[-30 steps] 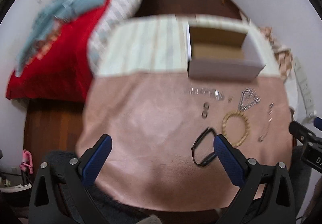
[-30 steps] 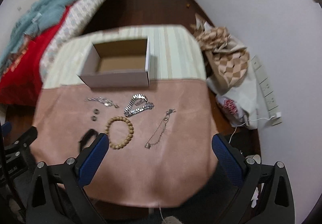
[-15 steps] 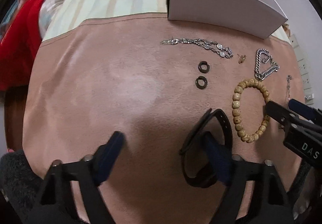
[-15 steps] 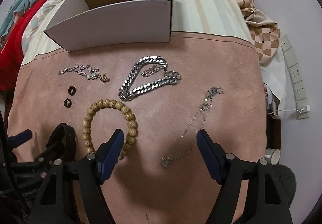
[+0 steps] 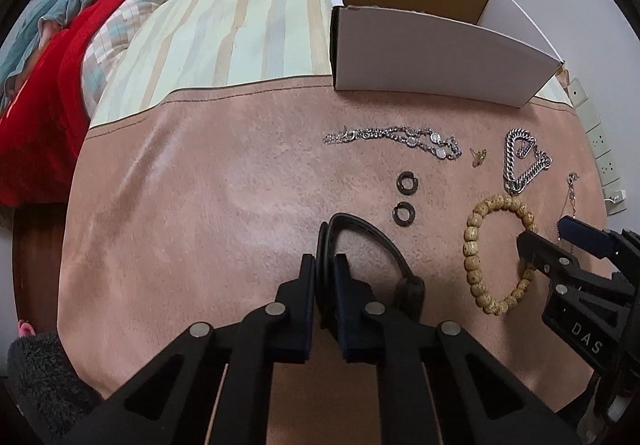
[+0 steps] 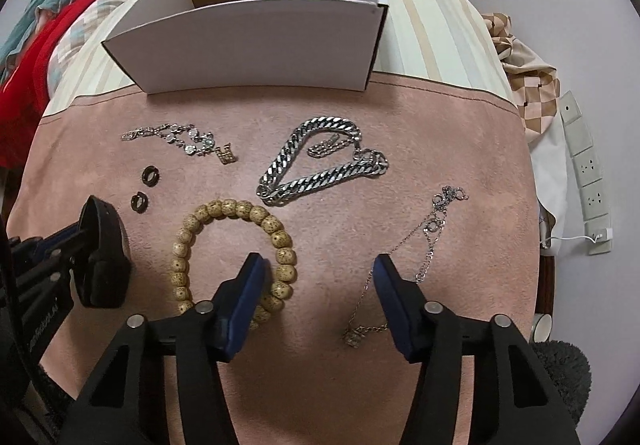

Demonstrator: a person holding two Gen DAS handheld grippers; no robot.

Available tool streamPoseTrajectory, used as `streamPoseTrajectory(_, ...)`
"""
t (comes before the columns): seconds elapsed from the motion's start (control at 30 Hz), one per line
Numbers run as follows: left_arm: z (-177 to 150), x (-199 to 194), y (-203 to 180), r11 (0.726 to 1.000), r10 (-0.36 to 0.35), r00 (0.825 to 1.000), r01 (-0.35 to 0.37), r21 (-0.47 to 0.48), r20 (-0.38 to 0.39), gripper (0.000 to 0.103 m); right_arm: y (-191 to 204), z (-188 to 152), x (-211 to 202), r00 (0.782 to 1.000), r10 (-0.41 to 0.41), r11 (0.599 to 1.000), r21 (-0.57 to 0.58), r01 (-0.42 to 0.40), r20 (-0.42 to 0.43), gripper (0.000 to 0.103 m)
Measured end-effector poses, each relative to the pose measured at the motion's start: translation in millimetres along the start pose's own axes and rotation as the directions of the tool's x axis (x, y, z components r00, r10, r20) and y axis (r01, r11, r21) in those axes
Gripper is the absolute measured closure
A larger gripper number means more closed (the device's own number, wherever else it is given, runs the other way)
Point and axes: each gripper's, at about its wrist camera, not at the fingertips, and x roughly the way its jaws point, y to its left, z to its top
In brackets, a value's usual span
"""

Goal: Organize jewelry
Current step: 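Grasp the black watch band with the left gripper while the right gripper grasps the wooden bead bracelet, then carry both held items into the white cardboard box and open both grippers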

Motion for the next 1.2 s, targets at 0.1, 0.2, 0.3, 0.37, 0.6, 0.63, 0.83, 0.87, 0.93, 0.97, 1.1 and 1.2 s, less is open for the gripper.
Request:
streamPoseTrajectory(0.1,1,5,-3,1.0,-0.003,1.0,0.003,-0.001,0.01,0.098,5,-1,-3,1.0,0.004,1.0,-0.013,-0.003,0.008,0.07)
streamPoseTrajectory(0.2,3,2,-2,1.0,-0.009,1.0,0.01,-0.004,0.025,0.1,11,-1,-5,1.0,0.0,1.0,-0.014,0.0,0.016,0.094)
streamPoseTrajectory(0.3,8,-7,1,1.0,-0.004,0.999,0.004,0.002,0.052,0.1,10,-4,-11,0.999,0.045,0.999,0.029,-0.046,0.028,0.094)
streamPoseTrajectory(0.37,11,-16,2,1.0,-0.01,0.997,0.009,0.005,0.072,0.1,9,-5,-21,0.996,0.066,0.997,0.046,-0.069,0.055,0.094)
streamPoseTrajectory(0.6,28,-50,-1,0.999,-0.028,0.988,0.025,0.023,0.15,0.1,0,5,-57,0.983,0.11,0.992,0.048,-0.118,0.146,0.094)
streamPoseTrajectory(0.63,31,-56,-2,0.999,-0.036,0.986,0.032,0.026,0.162,0.1,0,7,-64,0.981,0.115,0.991,0.047,-0.123,0.159,0.094)
streamPoseTrajectory(0.83,55,-84,-6,0.998,-0.066,0.974,0.06,0.031,0.215,0.1,-14,33,-107,0.959,0.139,0.987,0.05,-0.156,0.248,0.094)
streamPoseTrajectory(0.87,62,-89,-7,0.997,-0.073,0.972,0.067,0.034,0.224,0.1,-18,40,-116,0.954,0.142,0.986,0.051,-0.161,0.266,0.094)
streamPoseTrajectory(0.93,73,-97,-9,0.996,-0.083,0.967,0.077,0.036,0.239,0.1,-26,54,-132,0.944,0.148,0.984,0.051,-0.17,0.296,0.094)
streamPoseTrajectory(0.97,76,-99,-10,0.996,-0.085,0.966,0.079,0.035,0.244,0.1,-30,62,-140,0.939,0.151,0.983,0.051,-0.174,0.31,0.094)
streamPoseTrajectory(1.1,104,-104,-10,0.995,-0.102,0.96,0.096,0.037,0.26,0.1,-37,97,-164,0.921,0.162,0.983,0.024,-0.182,0.353,0.094)
streamPoseTrajectory(1.2,125,-99,-9,0.993,-0.115,0.961,0.109,0.034,0.253,0.1,-37,123,-169,0.916,0.163,0.985,-0.003,-0.174,0.367,0.094)
